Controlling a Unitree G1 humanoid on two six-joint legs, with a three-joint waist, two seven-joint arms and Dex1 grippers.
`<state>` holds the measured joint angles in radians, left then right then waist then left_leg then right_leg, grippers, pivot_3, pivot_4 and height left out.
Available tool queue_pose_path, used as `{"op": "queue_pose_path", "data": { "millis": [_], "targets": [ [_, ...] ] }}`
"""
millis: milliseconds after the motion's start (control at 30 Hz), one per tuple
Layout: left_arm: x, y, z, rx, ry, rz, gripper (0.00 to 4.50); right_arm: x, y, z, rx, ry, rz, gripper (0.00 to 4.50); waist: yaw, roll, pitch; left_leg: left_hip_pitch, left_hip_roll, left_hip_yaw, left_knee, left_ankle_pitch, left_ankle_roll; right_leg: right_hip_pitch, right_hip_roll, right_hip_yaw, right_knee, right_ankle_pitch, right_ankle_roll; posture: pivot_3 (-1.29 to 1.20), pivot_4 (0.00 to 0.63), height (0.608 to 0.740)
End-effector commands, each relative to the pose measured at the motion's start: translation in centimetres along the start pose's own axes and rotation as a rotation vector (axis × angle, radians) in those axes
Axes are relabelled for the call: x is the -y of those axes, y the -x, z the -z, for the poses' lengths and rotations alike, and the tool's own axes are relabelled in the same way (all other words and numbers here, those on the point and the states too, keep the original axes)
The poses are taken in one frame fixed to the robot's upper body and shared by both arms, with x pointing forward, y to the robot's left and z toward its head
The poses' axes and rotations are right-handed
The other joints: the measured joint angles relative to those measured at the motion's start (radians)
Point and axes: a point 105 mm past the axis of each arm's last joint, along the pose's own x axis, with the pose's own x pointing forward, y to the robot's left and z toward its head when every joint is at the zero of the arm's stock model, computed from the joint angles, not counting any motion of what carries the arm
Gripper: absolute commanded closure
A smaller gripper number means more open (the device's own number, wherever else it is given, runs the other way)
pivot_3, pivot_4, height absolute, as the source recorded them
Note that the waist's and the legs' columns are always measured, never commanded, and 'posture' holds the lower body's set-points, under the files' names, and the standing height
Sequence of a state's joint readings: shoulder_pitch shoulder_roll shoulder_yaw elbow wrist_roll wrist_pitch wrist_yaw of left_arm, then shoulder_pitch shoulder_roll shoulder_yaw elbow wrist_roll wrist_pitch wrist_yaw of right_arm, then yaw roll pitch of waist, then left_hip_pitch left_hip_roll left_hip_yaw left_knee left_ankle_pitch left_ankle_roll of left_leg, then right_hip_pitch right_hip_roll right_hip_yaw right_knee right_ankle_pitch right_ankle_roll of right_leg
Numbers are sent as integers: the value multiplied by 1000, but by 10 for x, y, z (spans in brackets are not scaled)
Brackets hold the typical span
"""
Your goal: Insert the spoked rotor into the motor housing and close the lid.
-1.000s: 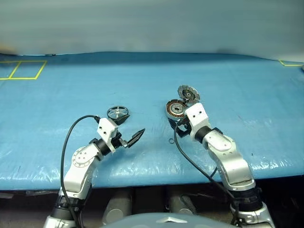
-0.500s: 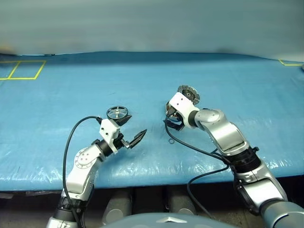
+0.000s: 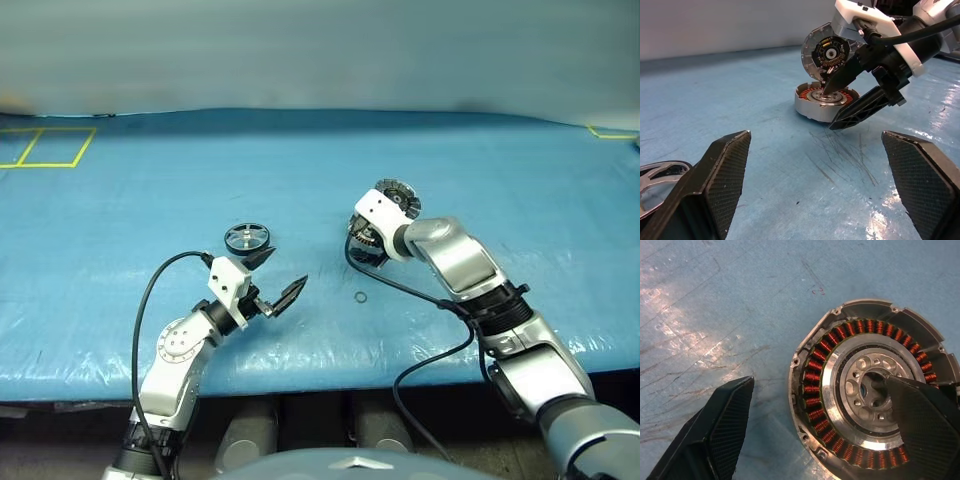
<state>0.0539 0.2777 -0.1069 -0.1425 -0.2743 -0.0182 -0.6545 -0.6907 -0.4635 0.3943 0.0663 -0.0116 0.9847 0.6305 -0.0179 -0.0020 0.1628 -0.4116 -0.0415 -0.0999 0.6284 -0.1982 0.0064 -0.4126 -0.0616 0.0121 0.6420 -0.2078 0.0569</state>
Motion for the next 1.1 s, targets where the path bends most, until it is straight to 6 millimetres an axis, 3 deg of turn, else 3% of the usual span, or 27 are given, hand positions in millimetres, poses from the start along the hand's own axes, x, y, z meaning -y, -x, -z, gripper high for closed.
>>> {"op": "queue_pose_path", "data": {
  "millis": [33,167,200,467,767,933,1100],
  "targets": [
    [2,-1,-14,55,-22,14,0,3,3,-5,4,35,5,58,0,0,0,0,0,0,0,0,0,0,0,0,0,0,0,0,150,740],
    [2,-2,-16,59,-32,21,0,0,-2,1,-18,28,-6,58,-1,0,0,0,0,0,0,0,0,0,0,0,0,0,0,0,150,740],
    [3,-2,-16,57,-34,35,0,-1,-3,1,-20,29,-8,232,-1,0,0,0,0,0,0,0,0,0,0,0,0,0,0,0,150,740],
    [8,4,0,-36,-126,114,0,-14,-6,-1,-11,46,-48,2453,-7,0,-1,1,0,0,0,0,0,1,0,0,0,0,0,0,150,740],
    [-2,18,12,-13,-49,3,0,-29,2,-14,58,90,-94,2503,-12,0,0,1,1,0,-1,0,0,0,0,0,0,0,0,0,150,740],
    [0,23,26,-22,-54,-78,0,-50,9,-26,118,108,-166,2503,-13,0,0,0,1,-1,-2,0,0,-1,0,0,0,0,1,0,150,740],
    [2,23,20,13,-43,-103,0,-74,20,-39,170,139,-231,2503,-8,0,0,0,1,-1,-1,0,0,-2,0,-1,0,-1,0,0,150,740]
  ]
}}
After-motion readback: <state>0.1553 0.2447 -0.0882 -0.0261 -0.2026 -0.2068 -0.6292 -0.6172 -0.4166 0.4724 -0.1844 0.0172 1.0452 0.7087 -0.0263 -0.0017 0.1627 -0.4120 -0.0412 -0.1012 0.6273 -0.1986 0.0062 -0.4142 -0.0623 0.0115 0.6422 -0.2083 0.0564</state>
